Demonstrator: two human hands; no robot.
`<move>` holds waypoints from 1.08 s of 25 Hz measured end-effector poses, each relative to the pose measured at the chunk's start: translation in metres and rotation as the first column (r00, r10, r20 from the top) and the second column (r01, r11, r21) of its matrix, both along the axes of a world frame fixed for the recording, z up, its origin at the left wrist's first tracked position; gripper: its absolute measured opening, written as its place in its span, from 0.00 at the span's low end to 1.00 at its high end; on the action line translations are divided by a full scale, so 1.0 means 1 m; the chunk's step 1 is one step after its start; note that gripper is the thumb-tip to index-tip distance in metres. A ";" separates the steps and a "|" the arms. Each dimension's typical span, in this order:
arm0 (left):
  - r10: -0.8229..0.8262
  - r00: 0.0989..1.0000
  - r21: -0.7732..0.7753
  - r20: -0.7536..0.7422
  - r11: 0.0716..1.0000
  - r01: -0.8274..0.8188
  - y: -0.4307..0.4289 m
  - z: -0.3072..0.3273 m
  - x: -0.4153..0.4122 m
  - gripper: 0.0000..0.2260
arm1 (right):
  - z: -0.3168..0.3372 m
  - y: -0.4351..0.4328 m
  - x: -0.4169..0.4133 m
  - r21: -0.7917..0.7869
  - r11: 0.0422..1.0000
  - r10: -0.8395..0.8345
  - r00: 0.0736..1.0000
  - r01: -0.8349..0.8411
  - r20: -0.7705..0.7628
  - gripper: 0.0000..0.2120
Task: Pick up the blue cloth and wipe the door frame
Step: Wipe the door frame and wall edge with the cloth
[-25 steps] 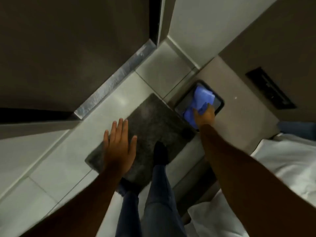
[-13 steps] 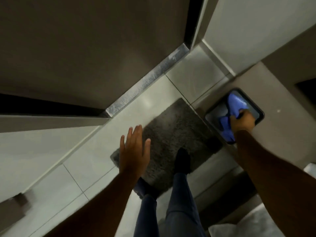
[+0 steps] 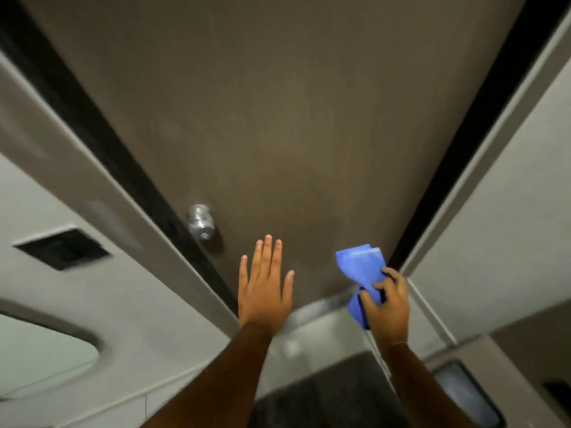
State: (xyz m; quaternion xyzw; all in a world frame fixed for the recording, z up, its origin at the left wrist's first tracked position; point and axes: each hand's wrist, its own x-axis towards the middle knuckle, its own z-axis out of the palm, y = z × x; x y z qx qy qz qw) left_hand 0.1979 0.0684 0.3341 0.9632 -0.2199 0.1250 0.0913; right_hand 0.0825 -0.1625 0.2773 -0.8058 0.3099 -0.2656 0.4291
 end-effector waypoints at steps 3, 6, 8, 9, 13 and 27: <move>0.085 0.976 -0.129 0.203 0.990 -0.059 0.041 0.084 0.035 0.30 | 0.094 0.057 0.061 0.032 0.992 0.114 0.973 -0.123 0.199 0.16; 0.176 0.924 -0.227 0.339 0.969 -0.101 0.083 0.161 0.063 0.30 | 0.182 0.109 0.106 -0.012 0.981 0.185 0.903 -0.196 0.389 0.18; 0.259 0.865 -0.311 0.429 0.942 -0.129 0.116 0.214 0.081 0.29 | 0.243 0.150 0.131 -0.110 0.969 0.245 0.825 -0.220 0.509 0.20; 0.306 0.833 -0.378 0.461 0.917 -0.127 0.132 0.242 0.092 0.29 | 0.269 0.169 0.140 -0.162 0.962 0.274 0.774 -0.222 0.571 0.20; 0.416 0.667 -0.551 0.618 0.835 -0.011 0.205 0.358 0.137 0.29 | 0.358 0.243 0.176 -0.300 0.927 0.374 0.523 -0.224 0.766 0.10; 0.452 0.426 -0.483 0.784 0.875 -0.039 0.265 0.451 0.211 0.29 | 0.439 0.356 0.276 -0.860 0.484 0.501 0.756 0.161 0.422 0.38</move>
